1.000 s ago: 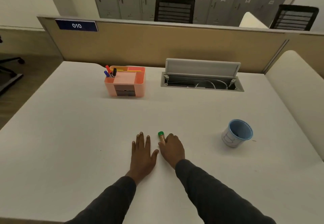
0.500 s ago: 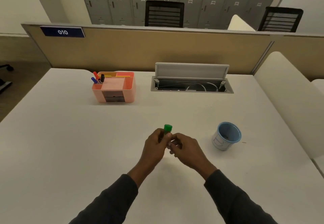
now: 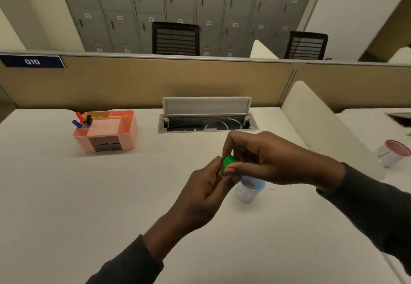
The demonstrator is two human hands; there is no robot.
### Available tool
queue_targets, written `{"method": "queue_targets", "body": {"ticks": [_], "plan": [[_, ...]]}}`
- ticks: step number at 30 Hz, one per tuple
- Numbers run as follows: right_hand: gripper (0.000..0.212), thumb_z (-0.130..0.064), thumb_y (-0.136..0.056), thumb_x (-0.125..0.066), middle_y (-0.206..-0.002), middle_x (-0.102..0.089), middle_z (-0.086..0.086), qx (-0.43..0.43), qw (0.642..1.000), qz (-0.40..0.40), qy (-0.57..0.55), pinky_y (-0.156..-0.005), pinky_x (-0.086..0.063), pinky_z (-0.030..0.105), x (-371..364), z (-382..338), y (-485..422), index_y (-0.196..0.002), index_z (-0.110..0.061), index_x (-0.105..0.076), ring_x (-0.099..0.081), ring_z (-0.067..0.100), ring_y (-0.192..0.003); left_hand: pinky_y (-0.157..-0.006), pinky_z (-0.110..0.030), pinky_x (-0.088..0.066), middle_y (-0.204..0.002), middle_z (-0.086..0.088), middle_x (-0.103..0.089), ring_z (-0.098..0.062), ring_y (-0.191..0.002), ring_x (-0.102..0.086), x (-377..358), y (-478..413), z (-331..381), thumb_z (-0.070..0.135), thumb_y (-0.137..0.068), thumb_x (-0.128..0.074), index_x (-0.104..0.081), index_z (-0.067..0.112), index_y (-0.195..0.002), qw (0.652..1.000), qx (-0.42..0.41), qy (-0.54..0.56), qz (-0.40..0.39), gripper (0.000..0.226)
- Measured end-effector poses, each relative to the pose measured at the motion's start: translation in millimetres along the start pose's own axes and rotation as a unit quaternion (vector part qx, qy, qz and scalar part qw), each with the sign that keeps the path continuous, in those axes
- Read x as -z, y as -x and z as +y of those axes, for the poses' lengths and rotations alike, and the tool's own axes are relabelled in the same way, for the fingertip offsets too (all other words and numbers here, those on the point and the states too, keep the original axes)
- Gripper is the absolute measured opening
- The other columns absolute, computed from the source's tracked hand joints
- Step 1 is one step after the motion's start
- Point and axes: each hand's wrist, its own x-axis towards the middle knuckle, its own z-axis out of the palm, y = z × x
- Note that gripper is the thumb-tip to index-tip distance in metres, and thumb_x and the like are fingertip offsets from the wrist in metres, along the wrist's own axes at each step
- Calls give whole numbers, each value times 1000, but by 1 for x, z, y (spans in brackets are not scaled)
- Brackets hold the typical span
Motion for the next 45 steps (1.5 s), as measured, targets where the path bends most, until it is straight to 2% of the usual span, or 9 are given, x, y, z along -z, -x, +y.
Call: {"method": "queue_targets", "body": {"ticks": [2, 5, 7, 16, 20, 24, 27, 38, 45], "plan": [[17, -40, -93, -65, -69, -61, -8, 10, 1000, -24, 6, -52, -45, 14, 17, -3, 5, -104, -31, -54, -56, 11, -61, -71, -51, -56, -88, 0, -70, -25, -78, -65, -6, -5, 9, 44, -98, -47, -59, 15, -108, 1000, -11, -2, -9, 33], [22, -47, -90, -63, -71, -61, -6, 18, 999, -29, 22, -49, -42, 11, 33, -8, 8, -99, -29, -54, -54, 8, -57, -63, -12, -47, -82, 29, -62, -1, -73, -62, -20, -9, 16, 36, -101, -47, -55, 23, -104, 999, -39, -16, 18, 16], [26, -54, -88, -60, -74, -61, -7, 21, 998, -26, 46, -48, -41, 11, 40, -11, 10, -96, -30, -53, -54, 7, -57, -62, -3, -41, -79, 36, -58, 7, -71, -59, -29, -11, 21, 40, -101, -44, -52, 25, -104, 998, -49, -17, 36, 17], [17, -35, -94, -66, -63, -54, -8, 32, 991, -95, 91, -50, -40, 12, 59, -12, 19, -105, -33, -54, -50, 9, -56, -58, -17, -35, -70, 22, -55, -6, -59, -49, -34, -18, 23, 39, -100, -47, -56, 21, -107, 997, -76, 4, -3, 22], [22, -44, -91, -63, -61, -59, -7, 15, 990, -66, 121, -51, -42, 13, 56, -13, 19, -100, -25, -56, -54, 9, -58, -57, -17, -34, -71, 19, -54, -7, -59, -49, -41, -21, 19, 42, -101, -45, -55, 22, -102, 997, -74, -10, 23, 22], [30, -55, -87, -56, -56, -65, -7, -34, 993, -16, 113, -46, -47, 20, 70, -13, 20, -88, -25, -57, -62, 8, -52, -56, -7, -32, -70, 26, -54, -1, -59, -49, -43, -14, 9, 34, -102, -48, -44, 44, -87, 996, -60, -33, 63, 19], [24, -53, -87, -58, -61, -67, -15, -53, 996, -35, 65, -48, -50, 17, 74, -8, 24, -92, -30, -55, -66, 6, -53, -55, -7, -31, -69, 26, -52, -2, -59, -48, -42, -10, 3, 34, -102, -48, -41, 46, -84, 996, -50, -30, 65, 23], [29, -47, -88, -57, -79, -76, -3, -154, 969, 39, -187, -53, -55, 21, 23, 37, 37, -107, -25, -56, -70, 11, -62, -57, -9, -38, -69, 23, -52, -2, -62, -48, -56, -23, -4, 44, -98, -44, -44, 34, -88, 996, -35, 56, 52, 14], [31, -31, -94, -58, -81, -72, 11, -186, 859, 181, -442, -52, -53, 25, -28, 67, 47, -115, -8, -58, -64, 17, -63, -60, -18, -39, -77, 12, -52, -7, -67, -45, -67, -37, -36, 24, -99, -37, -48, 22, -98, 996, 17, 79, 35, 11]]}}
